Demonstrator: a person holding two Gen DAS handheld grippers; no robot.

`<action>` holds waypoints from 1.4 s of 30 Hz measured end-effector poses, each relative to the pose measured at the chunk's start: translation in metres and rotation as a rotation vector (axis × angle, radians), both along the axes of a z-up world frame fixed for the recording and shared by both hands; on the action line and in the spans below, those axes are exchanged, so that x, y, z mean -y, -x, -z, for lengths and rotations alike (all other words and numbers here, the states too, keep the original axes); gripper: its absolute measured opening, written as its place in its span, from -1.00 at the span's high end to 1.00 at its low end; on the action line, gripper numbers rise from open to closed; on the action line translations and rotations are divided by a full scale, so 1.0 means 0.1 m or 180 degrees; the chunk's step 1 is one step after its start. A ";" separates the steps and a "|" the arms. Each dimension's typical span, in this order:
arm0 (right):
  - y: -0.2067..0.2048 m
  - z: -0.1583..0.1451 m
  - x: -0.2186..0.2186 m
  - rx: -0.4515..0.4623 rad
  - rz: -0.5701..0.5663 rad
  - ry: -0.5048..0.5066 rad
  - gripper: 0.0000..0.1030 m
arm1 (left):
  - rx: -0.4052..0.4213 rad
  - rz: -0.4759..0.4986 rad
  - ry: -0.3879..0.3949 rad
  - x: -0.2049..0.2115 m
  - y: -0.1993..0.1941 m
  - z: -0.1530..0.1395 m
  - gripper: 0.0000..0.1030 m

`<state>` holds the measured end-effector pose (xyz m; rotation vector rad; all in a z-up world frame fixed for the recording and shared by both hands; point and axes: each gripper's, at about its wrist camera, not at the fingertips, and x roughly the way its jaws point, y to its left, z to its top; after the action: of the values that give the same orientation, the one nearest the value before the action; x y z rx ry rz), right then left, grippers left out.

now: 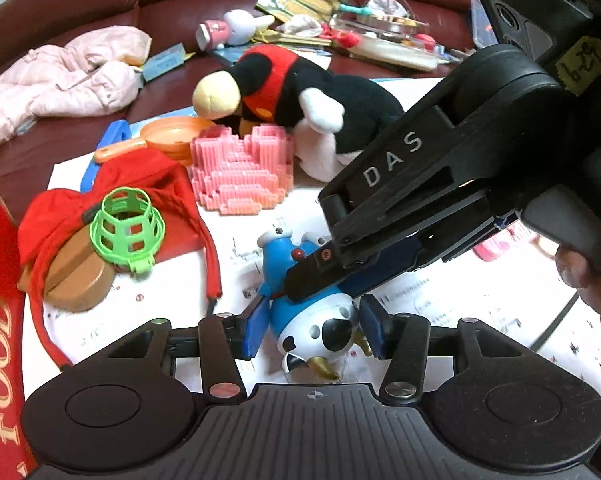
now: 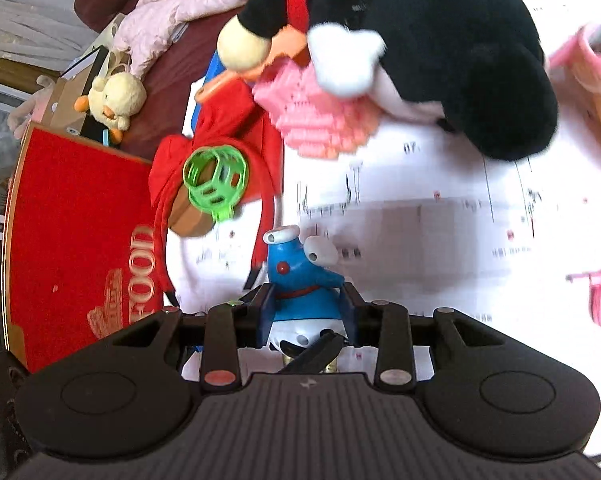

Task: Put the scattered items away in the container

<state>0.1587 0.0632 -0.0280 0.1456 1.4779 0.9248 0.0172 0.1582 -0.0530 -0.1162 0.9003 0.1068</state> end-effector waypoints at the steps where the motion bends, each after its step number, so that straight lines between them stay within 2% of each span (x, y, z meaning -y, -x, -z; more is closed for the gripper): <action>1: 0.02 -0.01 0.01 0.0001 -0.0012 0.0013 0.21 | -0.0001 -0.0004 0.0005 0.01 0.01 0.00 0.00; 5: 0.06 -0.13 0.00 0.0226 -0.0031 0.0091 0.20 | -0.0015 -0.0015 0.0030 0.00 0.02 0.00 0.01; 7: 0.05 -0.19 -0.03 0.0295 -0.0031 0.0054 0.15 | -0.0019 -0.0006 0.0026 0.01 0.03 0.00 0.01; 9: 0.06 -0.24 -0.10 0.0391 -0.0069 0.0047 0.01 | -0.0023 0.0003 0.0021 0.01 0.04 -0.01 0.01; 16: 0.05 -0.15 -0.32 0.0549 -0.0102 0.0140 0.00 | -0.0042 -0.0009 0.0026 0.00 0.03 0.00 0.00; 17: 0.05 -0.13 -0.33 0.0560 -0.0101 0.0174 0.10 | -0.0048 -0.0015 0.0023 0.00 0.03 0.00 -0.04; 20: 0.06 -0.11 -0.28 0.0593 -0.0028 0.0192 0.18 | -0.0124 -0.0129 -0.0016 -0.01 0.02 0.01 -0.40; 23: 0.03 -0.08 -0.23 0.0567 0.0029 0.0254 0.31 | -0.0203 -0.0204 -0.0088 -0.01 0.03 0.04 -0.52; 25: 0.01 -0.05 -0.19 0.0493 0.0044 0.0273 0.39 | -0.0240 -0.0232 -0.0102 0.00 0.04 0.05 -0.51; 31: 0.03 -0.02 -0.15 0.0397 0.0049 0.0242 0.38 | -0.0181 -0.0229 -0.0139 0.05 0.02 -0.03 -0.50; 35: 0.00 -0.02 -0.14 0.0363 0.0068 0.0235 0.36 | -0.0221 -0.0216 -0.0258 0.05 -0.04 0.00 -0.50; 37: -0.01 -0.01 -0.13 0.0343 0.0089 0.0232 0.36 | -0.0228 -0.0217 -0.0234 0.01 -0.06 0.03 -0.48; 39: -0.04 0.00 -0.11 0.0318 0.0144 0.0226 0.31 | -0.0251 -0.0185 -0.0129 -0.03 -0.07 0.06 -0.09; 42: -0.07 0.00 -0.11 0.0308 0.0199 0.0219 0.12 | -0.0258 -0.0198 0.0001 -0.08 -0.06 0.08 -0.03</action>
<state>0.1655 0.0738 -0.0282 0.0949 1.4059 0.8186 0.0229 0.1667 -0.0614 -0.1410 0.9778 0.1701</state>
